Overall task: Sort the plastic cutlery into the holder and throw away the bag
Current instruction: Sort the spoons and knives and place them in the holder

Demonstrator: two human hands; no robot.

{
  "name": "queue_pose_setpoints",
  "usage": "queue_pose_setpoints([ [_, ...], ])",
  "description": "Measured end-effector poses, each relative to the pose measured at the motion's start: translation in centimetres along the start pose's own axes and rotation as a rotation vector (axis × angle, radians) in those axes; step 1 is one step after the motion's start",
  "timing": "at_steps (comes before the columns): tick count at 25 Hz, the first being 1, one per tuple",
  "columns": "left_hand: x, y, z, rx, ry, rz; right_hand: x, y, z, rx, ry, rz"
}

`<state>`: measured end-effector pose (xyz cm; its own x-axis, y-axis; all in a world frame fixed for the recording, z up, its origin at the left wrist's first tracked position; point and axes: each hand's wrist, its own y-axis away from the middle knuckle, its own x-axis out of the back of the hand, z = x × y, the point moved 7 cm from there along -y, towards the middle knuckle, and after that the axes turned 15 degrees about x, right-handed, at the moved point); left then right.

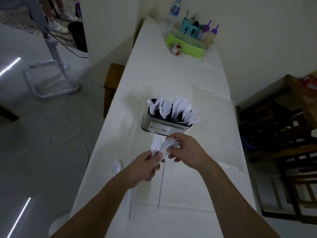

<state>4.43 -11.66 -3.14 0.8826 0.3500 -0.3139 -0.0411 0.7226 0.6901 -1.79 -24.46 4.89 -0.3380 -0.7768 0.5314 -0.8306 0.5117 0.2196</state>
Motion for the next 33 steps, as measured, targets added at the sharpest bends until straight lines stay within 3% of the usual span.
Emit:
queue_pose_setpoints([
  [3, -0.2, 0.0, 0.3, 0.036, 0.111, -0.167, 0.5, -0.7, -1.0, 0.051, -0.009, -0.047],
  [5, 0.0, 0.0, 0.8, 0.007, 0.068, -0.188, 0.7, -1.0, -1.4, 0.069, 0.013, -0.053],
  [10, 1.1, -0.5, 1.6, -0.033, 0.107, -0.123, 1.8, -1.8, -1.8, 0.052, 0.027, 0.012],
  [14, 2.0, -0.1, 3.1, -0.129, 0.101, 0.042, 3.5, -2.5, -3.7, 0.109, 0.116, 0.056],
  [20, 3.2, -0.7, 3.4, -0.095, 0.343, 0.127, 8.0, -3.7, -8.1, 0.228, 0.267, 0.179],
  [25, 3.8, -0.5, 2.7, -0.070, 0.384, 0.192, 11.1, -5.3, -10.1, 0.328, 0.430, 0.320],
  [33, 4.6, 0.2, 1.0, -0.062, 0.399, 0.233, 9.4, -8.5, -8.5, 0.399, 0.692, 0.248],
])
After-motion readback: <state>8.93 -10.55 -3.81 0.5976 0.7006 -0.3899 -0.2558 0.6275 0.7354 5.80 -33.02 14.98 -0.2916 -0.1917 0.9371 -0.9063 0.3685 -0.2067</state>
